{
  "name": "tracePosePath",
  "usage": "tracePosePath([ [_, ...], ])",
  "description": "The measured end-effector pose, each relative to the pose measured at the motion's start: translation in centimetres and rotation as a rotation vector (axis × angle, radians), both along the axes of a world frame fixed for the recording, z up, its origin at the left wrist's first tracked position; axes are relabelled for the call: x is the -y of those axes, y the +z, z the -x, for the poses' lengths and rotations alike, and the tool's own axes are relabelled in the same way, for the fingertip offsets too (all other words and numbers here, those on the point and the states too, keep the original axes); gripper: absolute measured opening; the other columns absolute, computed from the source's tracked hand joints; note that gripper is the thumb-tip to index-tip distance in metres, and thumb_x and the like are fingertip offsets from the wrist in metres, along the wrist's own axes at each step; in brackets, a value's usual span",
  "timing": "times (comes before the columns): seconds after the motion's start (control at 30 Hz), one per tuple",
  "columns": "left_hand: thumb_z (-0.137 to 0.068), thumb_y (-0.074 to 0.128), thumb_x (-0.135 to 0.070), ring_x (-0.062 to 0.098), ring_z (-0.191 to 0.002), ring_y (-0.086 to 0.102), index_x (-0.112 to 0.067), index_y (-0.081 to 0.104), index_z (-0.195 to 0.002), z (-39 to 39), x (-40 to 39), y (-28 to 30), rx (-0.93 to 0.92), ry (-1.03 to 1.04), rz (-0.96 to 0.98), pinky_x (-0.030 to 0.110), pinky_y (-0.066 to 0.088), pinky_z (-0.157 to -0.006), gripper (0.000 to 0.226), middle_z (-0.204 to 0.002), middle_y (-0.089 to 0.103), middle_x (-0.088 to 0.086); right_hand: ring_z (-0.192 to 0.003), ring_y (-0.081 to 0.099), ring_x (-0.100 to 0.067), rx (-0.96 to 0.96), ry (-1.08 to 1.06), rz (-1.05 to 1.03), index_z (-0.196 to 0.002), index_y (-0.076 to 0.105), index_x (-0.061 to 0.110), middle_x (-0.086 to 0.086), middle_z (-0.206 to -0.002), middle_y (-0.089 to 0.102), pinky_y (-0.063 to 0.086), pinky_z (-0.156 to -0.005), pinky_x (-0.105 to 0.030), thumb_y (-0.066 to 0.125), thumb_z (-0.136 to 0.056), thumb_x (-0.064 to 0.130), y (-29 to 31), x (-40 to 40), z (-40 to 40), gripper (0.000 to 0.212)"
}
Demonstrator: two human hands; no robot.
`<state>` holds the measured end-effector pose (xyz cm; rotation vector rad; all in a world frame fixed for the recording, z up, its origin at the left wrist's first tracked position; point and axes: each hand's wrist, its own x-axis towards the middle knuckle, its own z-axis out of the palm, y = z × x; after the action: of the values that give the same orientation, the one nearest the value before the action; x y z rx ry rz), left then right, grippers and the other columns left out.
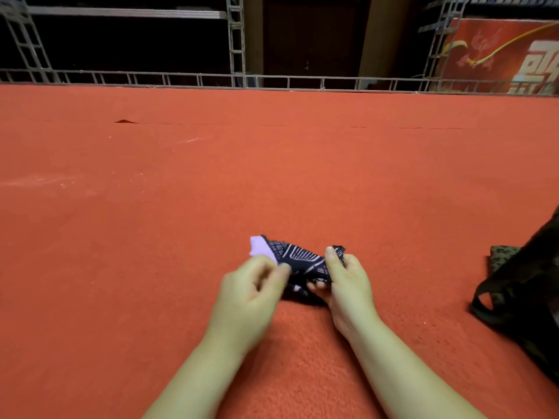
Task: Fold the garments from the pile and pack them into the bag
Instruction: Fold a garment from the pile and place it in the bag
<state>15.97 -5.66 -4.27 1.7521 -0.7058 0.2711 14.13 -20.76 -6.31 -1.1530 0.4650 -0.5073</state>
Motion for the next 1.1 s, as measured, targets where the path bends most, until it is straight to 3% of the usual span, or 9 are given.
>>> tracePosePath([
  [0.1, -0.08, 0.054, -0.052, 0.006, -0.056, 0.05, -0.023, 0.052, -0.071, -0.9, 0.7, -1.7, -0.134, 0.073, -0.209, 0.029, 0.042, -0.061, 0.031, -0.061, 0.056, -0.009, -0.039, 0.046, -0.009, 0.069, 0.174, -0.153, -0.106, 0.048, 0.011, -0.01, -0.077, 0.06, 0.051, -0.045, -0.024, 0.056, -0.094, 0.017, 0.6, -0.9, 0.7, 0.015],
  [0.3, -0.081, 0.071, -0.022, 0.017, -0.082, 0.059, -0.029, 0.048, -0.089, -2.9, 0.6, -2.3, -0.375, 0.152, 0.037, 0.023, 0.046, -0.07, 0.025, -0.1, 0.057, 0.0, -0.034, 0.038, -0.006, 0.011, 0.578, -0.303, -0.114, 0.059, 0.011, -0.009, -0.079, 0.066, 0.052, -0.047, -0.025, 0.06, -0.077, 0.021, 1.4, -2.0, 1.7, 0.039],
  [0.4, -0.083, 0.069, -0.016, 0.014, -0.077, 0.058, -0.025, 0.054, -0.091, -3.2, 0.5, -2.4, -0.514, 0.043, 0.184, 0.028, 0.047, -0.062, 0.019, -0.094, 0.061, -0.001, -0.032, 0.034, -0.003, 0.02, 0.663, -0.353, -0.113, 0.062, 0.007, -0.013, -0.082, 0.067, 0.051, -0.045, -0.024, 0.057, -0.079, 0.021, 1.3, -1.7, 1.8, 0.038],
  [0.53, -0.087, 0.061, -0.007, 0.008, -0.052, 0.053, -0.012, 0.059, -0.084, -3.2, 0.8, -2.4, -0.653, -0.067, 0.295, 0.018, 0.039, -0.041, 0.007, -0.071, 0.059, 0.002, -0.031, 0.032, -0.002, 0.016, 0.713, -0.355, -0.102, 0.071, 0.009, -0.016, -0.084, 0.064, 0.05, -0.041, -0.023, 0.061, -0.08, 0.019, 0.8, -0.8, 1.7, 0.026],
  [0.7, -0.097, 0.044, -0.017, 0.014, -0.068, 0.061, -0.01, 0.059, -0.086, -4.2, 0.6, -2.0, -0.79, -0.131, 0.526, 0.025, 0.052, -0.062, 0.02, -0.071, 0.068, 0.001, -0.028, 0.033, -0.003, 0.026, 0.494, -0.238, -0.098, 0.066, 0.006, -0.011, -0.076, 0.064, 0.043, -0.034, -0.017, 0.054, -0.085, 0.015, 1.2, 0.4, 1.1, 0.02],
  [0.87, -0.1, 0.041, -0.028, 0.031, -0.086, 0.067, -0.002, 0.06, -0.104, -6.8, -1.4, -1.2, -0.918, 0.06, 0.838, 0.046, 0.056, -0.079, 0.032, -0.097, 0.069, 0.018, -0.04, 0.051, -0.004, 0.027, 0.089, -0.128, -0.088, 0.064, 0.015, 0.003, -0.06, 0.059, 0.041, -0.036, -0.015, 0.052, -0.093, 0.011, 1.2, 2.7, 0.5, 0.013],
  [0.97, -0.096, 0.051, -0.029, 0.015, -0.063, 0.063, -0.013, 0.059, -0.082, -6.7, -2.0, -0.9, -0.788, 0.175, 0.725, 0.033, 0.054, -0.066, 0.023, -0.072, 0.067, 0.003, -0.057, 0.057, -0.012, 0.003, -0.017, 0.113, -0.08, 0.061, 0.018, 0.007, -0.059, 0.06, 0.048, -0.055, -0.022, 0.056, -0.092, 0.01, 0.5, 3.4, 0.2, 0.016],
  [1.07, -0.09, 0.058, -0.018, 0.011, -0.056, 0.057, -0.015, 0.06, -0.074, -5.8, -2.0, -0.8, -0.564, 0.069, 0.413, 0.027, 0.046, -0.058, 0.017, -0.062, 0.065, -0.002, -0.088, 0.056, -0.012, -0.164, -0.076, 0.783, -0.093, 0.062, 0.021, 0.007, -0.089, 0.06, 0.039, -0.081, -0.024, 0.065, -0.087, 0.023, 0.1, 3.7, 0.4, 0.007],
  [1.1, -0.09, 0.059, -0.013, 0.011, -0.056, 0.056, -0.015, 0.06, -0.073, -5.4, -1.9, -0.7, -0.516, 0.036, 0.332, 0.028, 0.044, -0.058, 0.017, -0.062, 0.064, -0.002, -0.097, 0.053, -0.011, -0.18, -0.1, 0.935, -0.103, 0.063, 0.022, 0.007, -0.099, 0.057, 0.037, -0.087, -0.023, 0.065, -0.084, 0.034, 0.1, 3.4, 0.6, 0.023],
])
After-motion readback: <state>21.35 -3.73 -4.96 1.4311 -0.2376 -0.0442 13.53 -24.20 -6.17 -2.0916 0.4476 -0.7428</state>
